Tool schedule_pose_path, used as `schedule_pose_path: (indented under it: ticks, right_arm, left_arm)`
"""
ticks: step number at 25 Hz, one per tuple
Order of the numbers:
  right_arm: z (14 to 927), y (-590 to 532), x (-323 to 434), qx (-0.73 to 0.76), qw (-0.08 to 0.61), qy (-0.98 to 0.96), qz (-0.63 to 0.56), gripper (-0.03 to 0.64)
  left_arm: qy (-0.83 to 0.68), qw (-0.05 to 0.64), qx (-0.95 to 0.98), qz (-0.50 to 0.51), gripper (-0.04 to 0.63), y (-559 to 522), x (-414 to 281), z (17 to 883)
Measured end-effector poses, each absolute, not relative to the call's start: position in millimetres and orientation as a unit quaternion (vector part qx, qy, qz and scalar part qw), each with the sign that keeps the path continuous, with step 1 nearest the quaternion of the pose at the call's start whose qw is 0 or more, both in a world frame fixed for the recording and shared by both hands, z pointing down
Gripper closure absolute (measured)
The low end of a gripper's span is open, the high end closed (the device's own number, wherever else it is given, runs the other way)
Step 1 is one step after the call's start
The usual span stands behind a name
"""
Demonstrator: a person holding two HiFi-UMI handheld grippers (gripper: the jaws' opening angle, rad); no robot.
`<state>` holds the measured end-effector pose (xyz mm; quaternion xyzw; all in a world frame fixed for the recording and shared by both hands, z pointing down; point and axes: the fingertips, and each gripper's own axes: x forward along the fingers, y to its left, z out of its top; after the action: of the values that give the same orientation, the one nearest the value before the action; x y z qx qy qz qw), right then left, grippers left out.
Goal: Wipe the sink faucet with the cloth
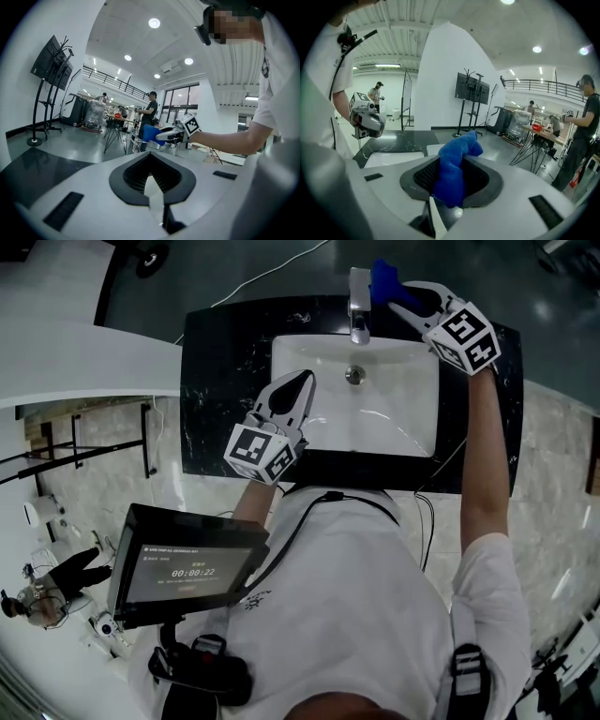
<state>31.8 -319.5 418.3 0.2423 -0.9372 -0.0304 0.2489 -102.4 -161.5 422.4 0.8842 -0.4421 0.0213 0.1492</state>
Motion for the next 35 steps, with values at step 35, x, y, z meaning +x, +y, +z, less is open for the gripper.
schedule_pose_path:
  ticks: [35]
  right_arm:
    - [549, -258, -7, 0.127, 0.349, -0.928, -0.015, 0.491]
  left_arm:
    - [-0.454, 0.158, 0.876, 0.032, 0.607, -157, -111, 430]
